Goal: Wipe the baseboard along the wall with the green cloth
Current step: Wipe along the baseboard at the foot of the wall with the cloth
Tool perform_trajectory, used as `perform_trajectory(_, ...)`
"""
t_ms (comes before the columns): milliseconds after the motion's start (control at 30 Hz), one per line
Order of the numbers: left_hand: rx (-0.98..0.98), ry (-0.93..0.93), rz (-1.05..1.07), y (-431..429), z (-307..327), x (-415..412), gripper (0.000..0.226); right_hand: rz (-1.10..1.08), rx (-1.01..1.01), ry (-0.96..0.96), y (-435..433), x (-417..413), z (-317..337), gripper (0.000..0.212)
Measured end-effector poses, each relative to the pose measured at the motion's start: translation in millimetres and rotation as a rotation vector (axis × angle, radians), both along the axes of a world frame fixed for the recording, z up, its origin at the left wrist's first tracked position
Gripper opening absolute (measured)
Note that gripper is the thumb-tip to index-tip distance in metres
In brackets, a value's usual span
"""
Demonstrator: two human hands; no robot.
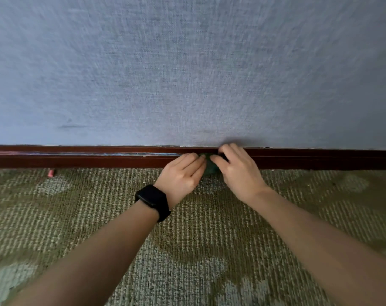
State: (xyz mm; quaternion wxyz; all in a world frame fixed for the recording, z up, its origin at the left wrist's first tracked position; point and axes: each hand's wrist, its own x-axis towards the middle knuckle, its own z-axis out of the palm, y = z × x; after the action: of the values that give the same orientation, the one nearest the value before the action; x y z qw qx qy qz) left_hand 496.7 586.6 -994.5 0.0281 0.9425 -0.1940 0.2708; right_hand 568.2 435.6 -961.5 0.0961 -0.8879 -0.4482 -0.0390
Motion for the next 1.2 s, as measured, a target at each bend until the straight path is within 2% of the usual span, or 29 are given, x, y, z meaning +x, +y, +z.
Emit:
perform_trajectory(200,-0.019,-0.017,-0.072,-37.8,4.3,25.5,0.025,-0.101,-0.026,-0.046,-40.7,13.7,-3.5,0.037)
perform_trajectory(433,0.010,0.051,-0.075,-27.6,9.6,21.3,0.027,-0.113,-0.004,0.021,-30.2,7.6,-5.9,0.020)
perform_trajectory(567,0.053,0.069,-0.039,14.6,12.2,-3.1,0.030,-0.035,0.057,0.076,10.5,-0.5,-8.9,0.021)
perform_trajectory(667,0.091,0.074,-0.001,34.6,12.3,-15.7,0.028,-0.012,0.046,0.104,30.3,-7.1,-13.5,0.028)
perform_trajectory(800,0.078,0.090,0.032,25.0,4.5,-12.2,0.025,0.034,-0.042,0.128,23.8,-2.4,-6.2,0.057)
perform_trajectory(833,0.072,0.089,0.027,22.1,3.3,-11.1,0.025,0.058,-0.064,0.107,20.8,-1.0,-5.3,0.057)
perform_trajectory(900,0.073,0.062,0.004,16.3,3.2,-7.9,0.024,0.091,-0.079,0.039,13.4,1.9,-7.5,0.046)
perform_trajectory(1000,0.060,0.042,-0.052,-3.4,6.4,6.1,0.023,0.031,-0.090,0.023,-10.6,8.1,-2.7,0.043)
perform_trajectory(1067,0.025,0.038,-0.074,-22.0,7.0,17.9,0.025,-0.013,-0.047,0.007,-29.4,14.1,1.3,0.024)
perform_trajectory(1200,-0.017,0.024,-0.123,-35.4,7.4,27.7,0.027,-0.015,-0.050,-0.034,-46.6,21.8,0.0,0.031)
